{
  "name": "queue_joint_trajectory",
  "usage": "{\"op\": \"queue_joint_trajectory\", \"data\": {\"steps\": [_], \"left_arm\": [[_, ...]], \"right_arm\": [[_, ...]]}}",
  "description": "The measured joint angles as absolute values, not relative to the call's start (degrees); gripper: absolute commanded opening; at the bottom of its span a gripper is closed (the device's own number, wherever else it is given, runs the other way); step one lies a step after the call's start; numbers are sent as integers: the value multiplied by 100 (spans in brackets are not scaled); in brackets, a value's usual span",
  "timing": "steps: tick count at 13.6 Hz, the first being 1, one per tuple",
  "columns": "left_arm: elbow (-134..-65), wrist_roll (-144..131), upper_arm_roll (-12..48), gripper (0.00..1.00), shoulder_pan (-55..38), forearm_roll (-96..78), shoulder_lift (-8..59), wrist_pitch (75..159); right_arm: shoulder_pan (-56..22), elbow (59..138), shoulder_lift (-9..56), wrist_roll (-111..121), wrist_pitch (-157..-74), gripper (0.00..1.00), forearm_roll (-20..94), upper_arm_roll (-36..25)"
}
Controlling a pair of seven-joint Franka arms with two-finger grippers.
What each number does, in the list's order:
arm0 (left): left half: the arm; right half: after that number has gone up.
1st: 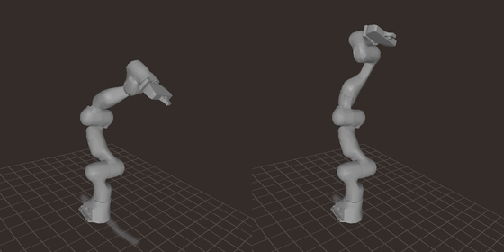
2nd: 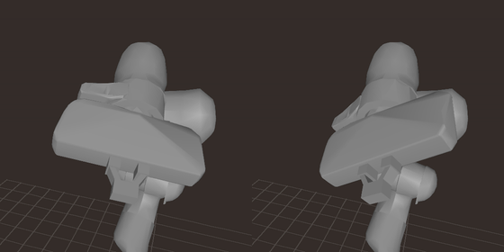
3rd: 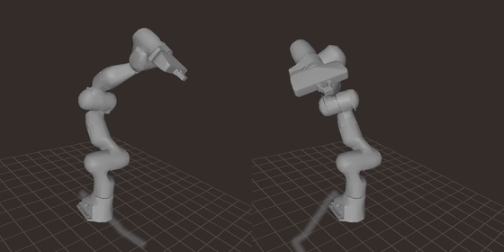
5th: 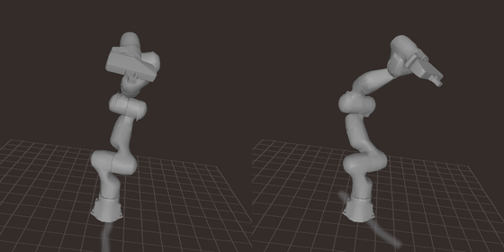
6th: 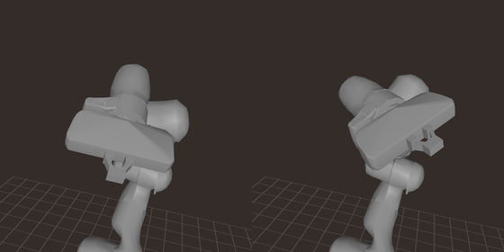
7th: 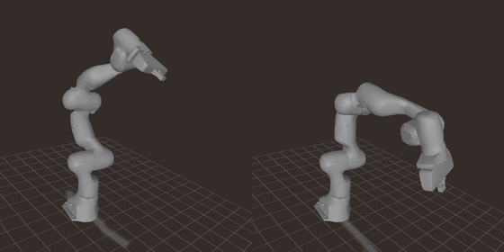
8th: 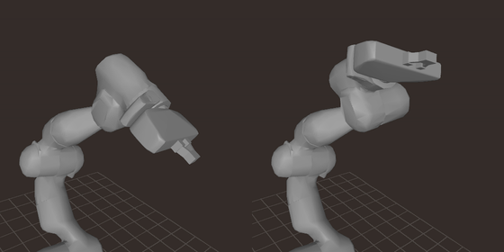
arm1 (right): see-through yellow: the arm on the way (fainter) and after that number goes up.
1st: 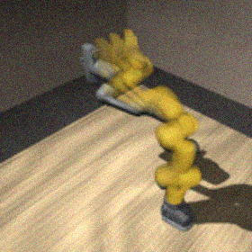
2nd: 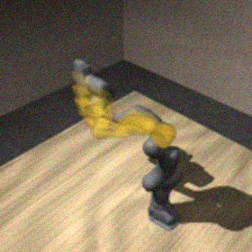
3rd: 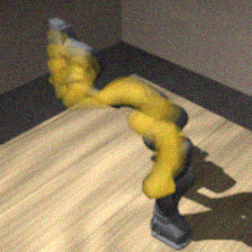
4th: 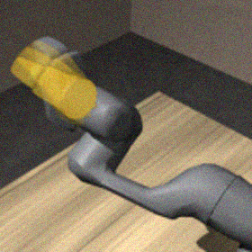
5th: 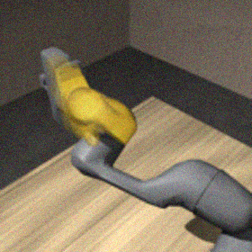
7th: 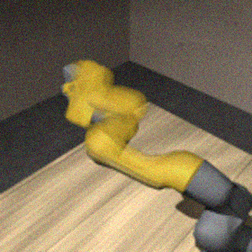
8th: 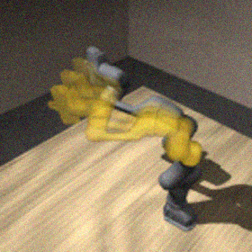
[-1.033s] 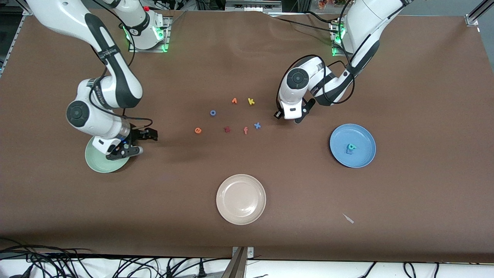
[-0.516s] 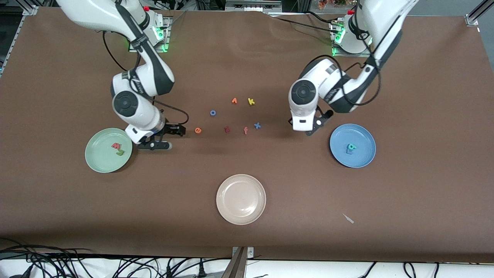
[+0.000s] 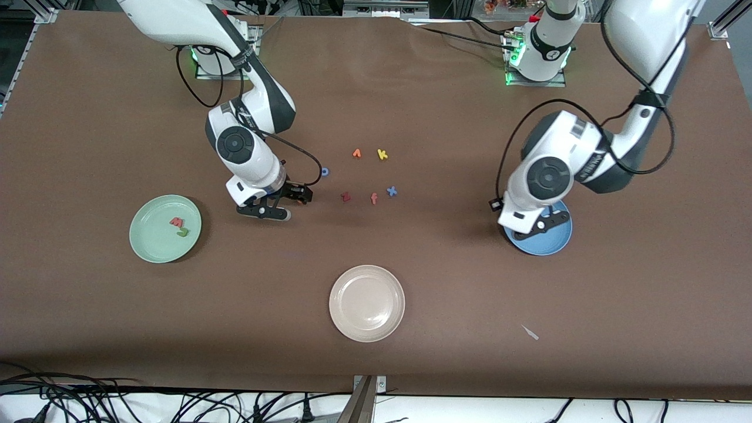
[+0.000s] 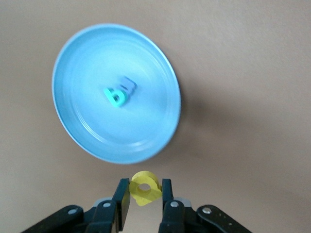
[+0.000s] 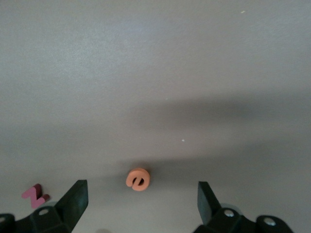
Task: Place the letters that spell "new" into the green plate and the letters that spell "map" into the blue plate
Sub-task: 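Drop the a on the blue plate while the right gripper grasps the orange letter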
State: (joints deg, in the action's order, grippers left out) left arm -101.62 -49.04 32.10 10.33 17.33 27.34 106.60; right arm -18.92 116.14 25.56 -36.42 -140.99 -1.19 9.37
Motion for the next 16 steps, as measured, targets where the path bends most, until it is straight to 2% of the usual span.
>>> {"op": "queue_joint_trajectory", "data": {"steps": [2, 3, 4, 5, 11, 16], "left_arm": [[-10159, -4145, 3179, 9, 1332, 1996, 2801, 10668], [-10159, -3878, 3164, 23, 1451, 2035, 2864, 10682], [-10158, -3723, 3159, 46, 1524, 2041, 2931, 10695], [-10156, -3652, 3159, 99, 1540, 2047, 2996, 10700], [-10004, -3640, 3182, 100, 1517, 2049, 3133, 10726], [-9992, -3640, 3187, 100, 1501, 2049, 3139, 10726]], "right_arm": [[-1898, 11713, 2648, -3647, -14366, 100, -119, 935], [-1912, 11755, 2669, -3647, -14429, 100, -120, 935], [-1942, 11801, 2684, -3647, -14484, 100, -120, 936], [-1988, 11840, 2702, -3648, -14533, 100, -120, 936], [-2079, 11884, 2938, -3662, -14803, 94, -157, 936], [-2090, 11897, 2969, -3662, -14804, 75, -160, 936]]}}
